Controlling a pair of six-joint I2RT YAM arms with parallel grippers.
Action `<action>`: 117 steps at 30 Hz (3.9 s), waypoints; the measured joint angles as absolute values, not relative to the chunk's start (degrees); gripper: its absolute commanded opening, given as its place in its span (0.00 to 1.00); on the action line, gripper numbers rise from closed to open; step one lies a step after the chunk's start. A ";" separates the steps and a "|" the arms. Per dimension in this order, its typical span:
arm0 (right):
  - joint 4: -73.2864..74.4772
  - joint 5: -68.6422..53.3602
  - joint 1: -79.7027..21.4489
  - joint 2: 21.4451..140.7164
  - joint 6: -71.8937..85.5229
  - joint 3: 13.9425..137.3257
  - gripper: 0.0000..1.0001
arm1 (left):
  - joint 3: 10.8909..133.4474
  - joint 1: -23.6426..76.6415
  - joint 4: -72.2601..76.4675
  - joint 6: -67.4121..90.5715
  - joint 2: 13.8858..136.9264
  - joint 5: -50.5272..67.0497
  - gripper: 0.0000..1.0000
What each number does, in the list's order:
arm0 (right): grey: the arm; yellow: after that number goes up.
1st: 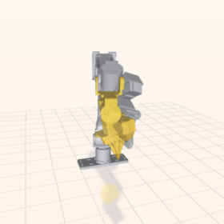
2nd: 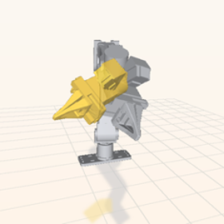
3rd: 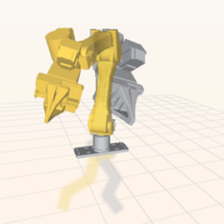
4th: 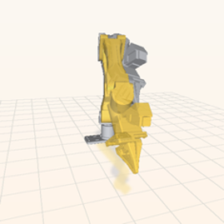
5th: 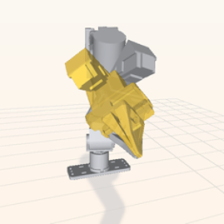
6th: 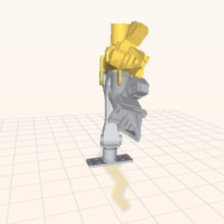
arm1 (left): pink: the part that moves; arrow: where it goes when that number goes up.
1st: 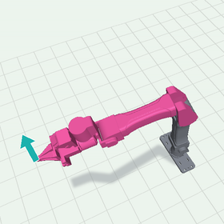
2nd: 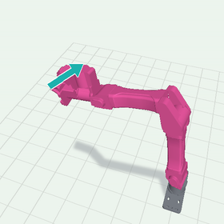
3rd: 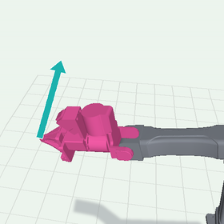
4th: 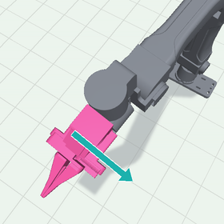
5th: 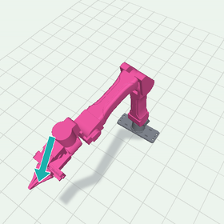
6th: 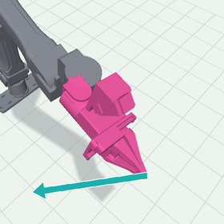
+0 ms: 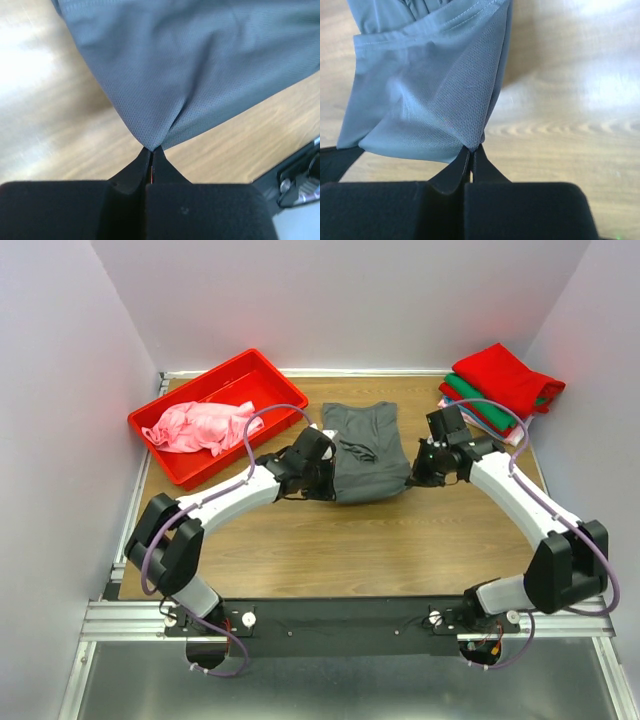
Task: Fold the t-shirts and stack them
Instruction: Fold the tshirt
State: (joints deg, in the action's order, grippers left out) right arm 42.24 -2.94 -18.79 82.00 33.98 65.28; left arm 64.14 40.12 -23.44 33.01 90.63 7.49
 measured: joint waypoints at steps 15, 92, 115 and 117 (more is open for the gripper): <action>55.68 -3.73 -18.79 65.69 34.46 62.63 0.02 | 62.74 46.52 -29.08 38.24 77.87 10.74 0.00; 45.63 3.97 -13.50 122.65 28.91 113.08 1.00 | 98.06 23.73 -23.59 27.86 116.14 20.05 0.98; 34.94 -22.50 -0.03 109.58 14.50 86.15 0.99 | 79.88 24.64 -20.73 28.49 112.62 21.76 0.88; 34.28 -24.67 0.03 109.73 13.08 85.19 0.99 | 79.66 24.99 -20.45 28.73 112.62 21.78 0.85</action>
